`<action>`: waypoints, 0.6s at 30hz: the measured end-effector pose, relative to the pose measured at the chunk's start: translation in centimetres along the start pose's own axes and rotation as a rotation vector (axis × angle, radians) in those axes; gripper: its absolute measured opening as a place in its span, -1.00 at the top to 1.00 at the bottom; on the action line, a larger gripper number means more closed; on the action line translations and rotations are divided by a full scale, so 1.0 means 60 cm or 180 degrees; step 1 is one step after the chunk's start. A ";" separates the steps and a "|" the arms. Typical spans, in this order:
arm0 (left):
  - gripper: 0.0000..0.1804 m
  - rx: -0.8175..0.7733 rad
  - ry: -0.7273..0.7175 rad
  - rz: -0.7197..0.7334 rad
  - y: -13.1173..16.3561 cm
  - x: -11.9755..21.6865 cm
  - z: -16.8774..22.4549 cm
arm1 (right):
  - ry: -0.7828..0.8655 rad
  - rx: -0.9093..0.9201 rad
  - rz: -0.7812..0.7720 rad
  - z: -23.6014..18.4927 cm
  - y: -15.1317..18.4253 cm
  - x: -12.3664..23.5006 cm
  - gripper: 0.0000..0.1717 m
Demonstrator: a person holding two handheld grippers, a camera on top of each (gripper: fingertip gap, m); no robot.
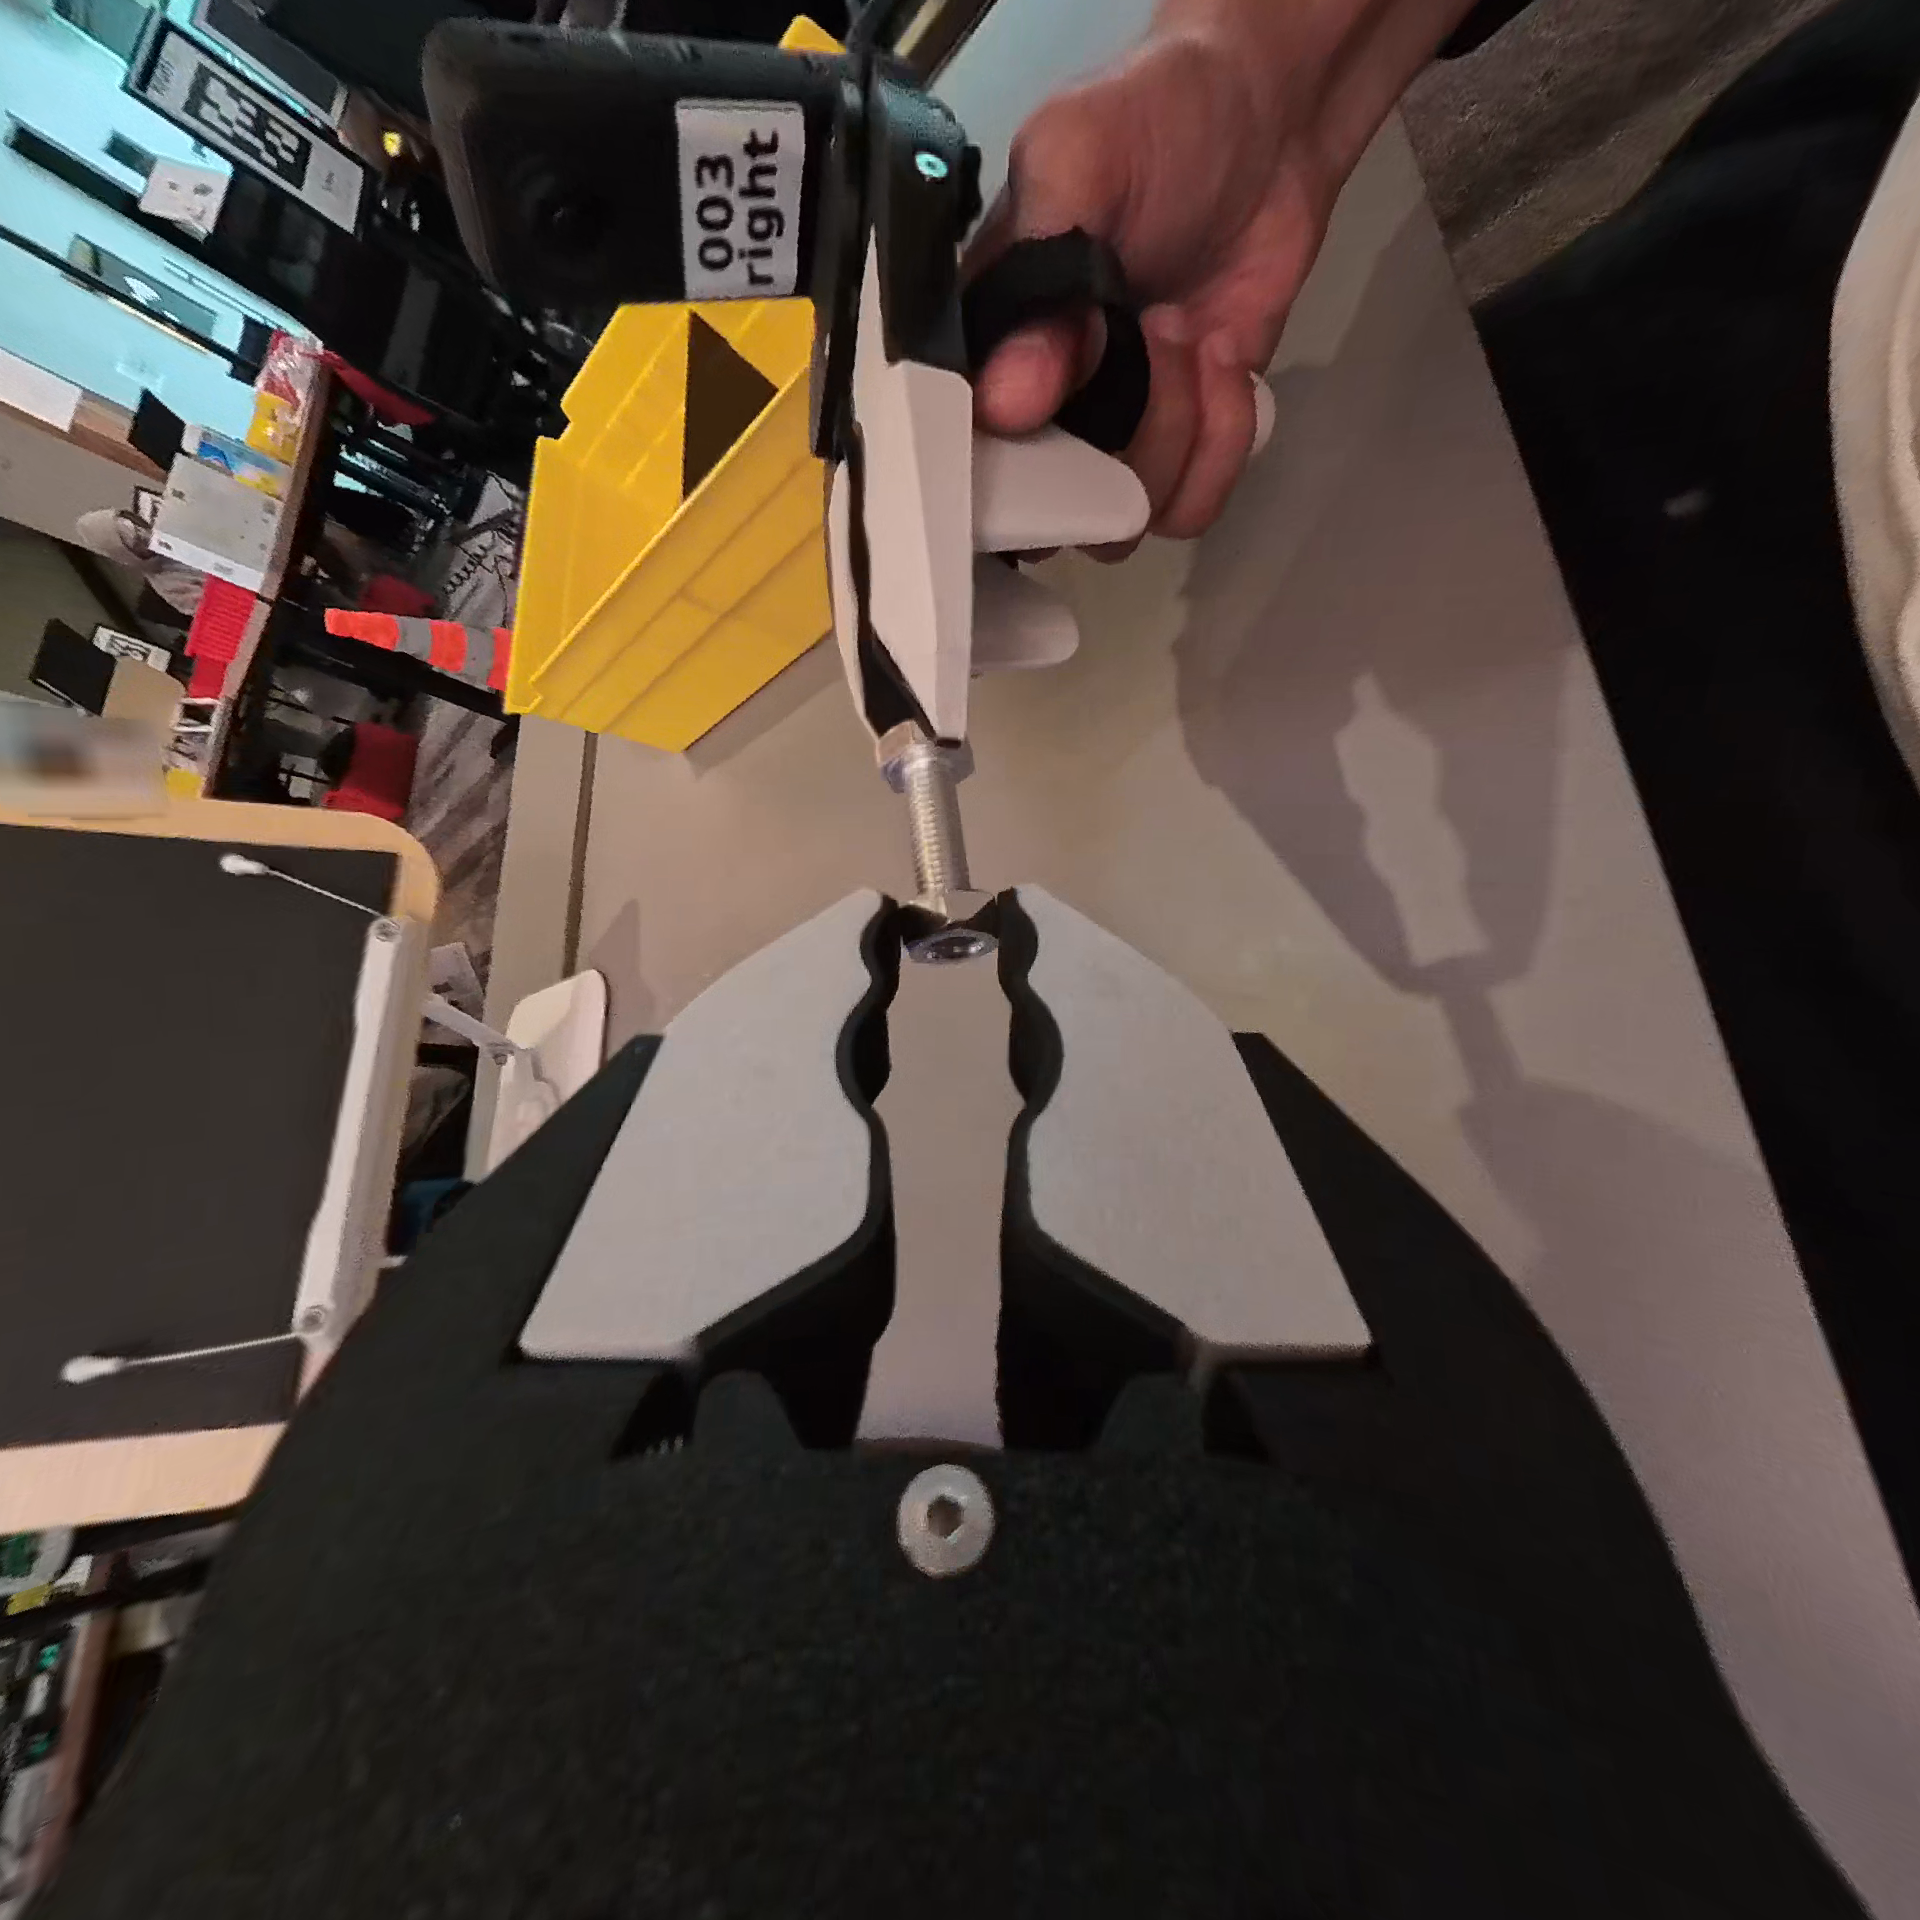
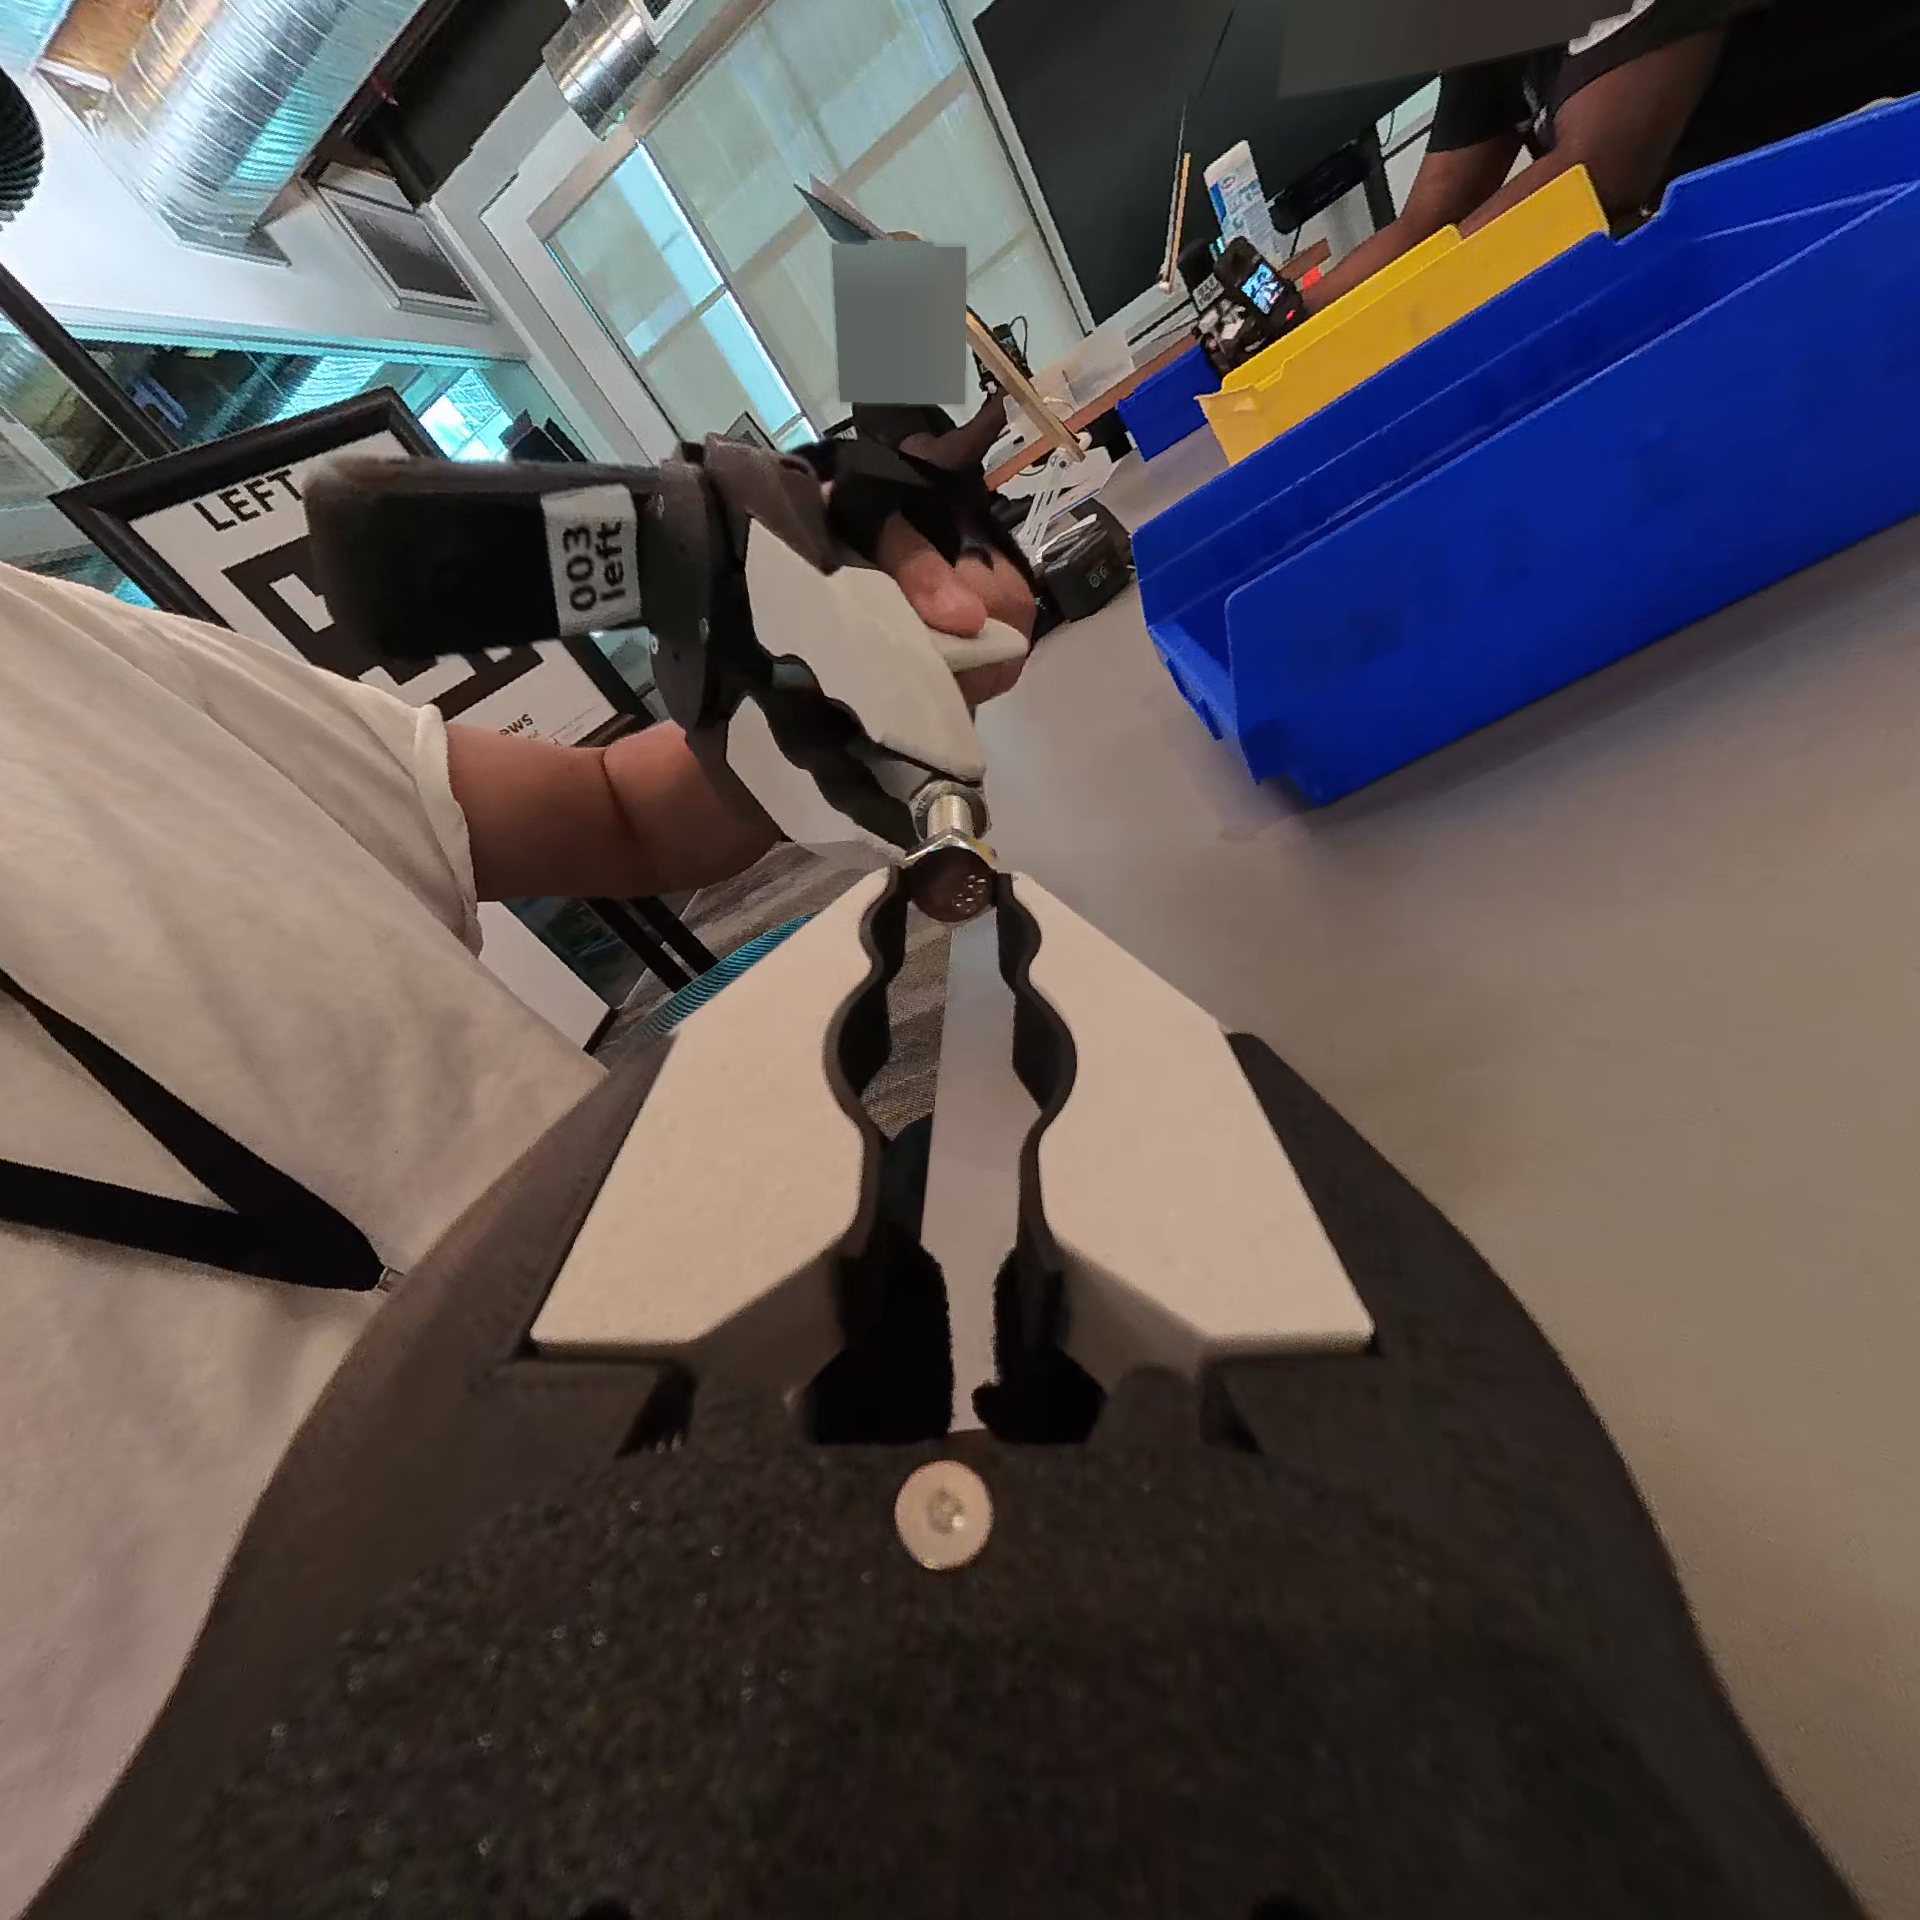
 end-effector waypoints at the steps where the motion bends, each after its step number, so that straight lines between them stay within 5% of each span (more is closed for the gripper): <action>1: 0.81 0.0121 0.0036 0.0009 0.000 -0.001 -0.002 | -0.0001 0.0015 0.0005 0.000 0.000 0.001 0.80; 6: 0.81 0.1370 0.0433 0.0509 -0.011 0.007 -0.025 | -0.0078 0.0208 0.0160 -0.018 -0.014 0.005 0.80; 12: 0.81 0.3296 0.1216 0.1257 -0.008 0.015 -0.051 | 0.0198 0.1145 0.0329 -0.044 -0.026 0.016 0.80; 18: 0.81 0.4532 0.1152 0.1748 0.049 0.050 -0.087 | 0.0520 0.1639 0.0368 -0.053 -0.052 0.046 0.80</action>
Point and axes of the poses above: each gripper's, where its closed fingertips meet, x back along the fingers, y out of its underside, z = x × y across the jaws, the point moved 3 cm from there along x, back along the fingers, and after that the axes turned 14 degrees about -x, right-handed, at the moved point
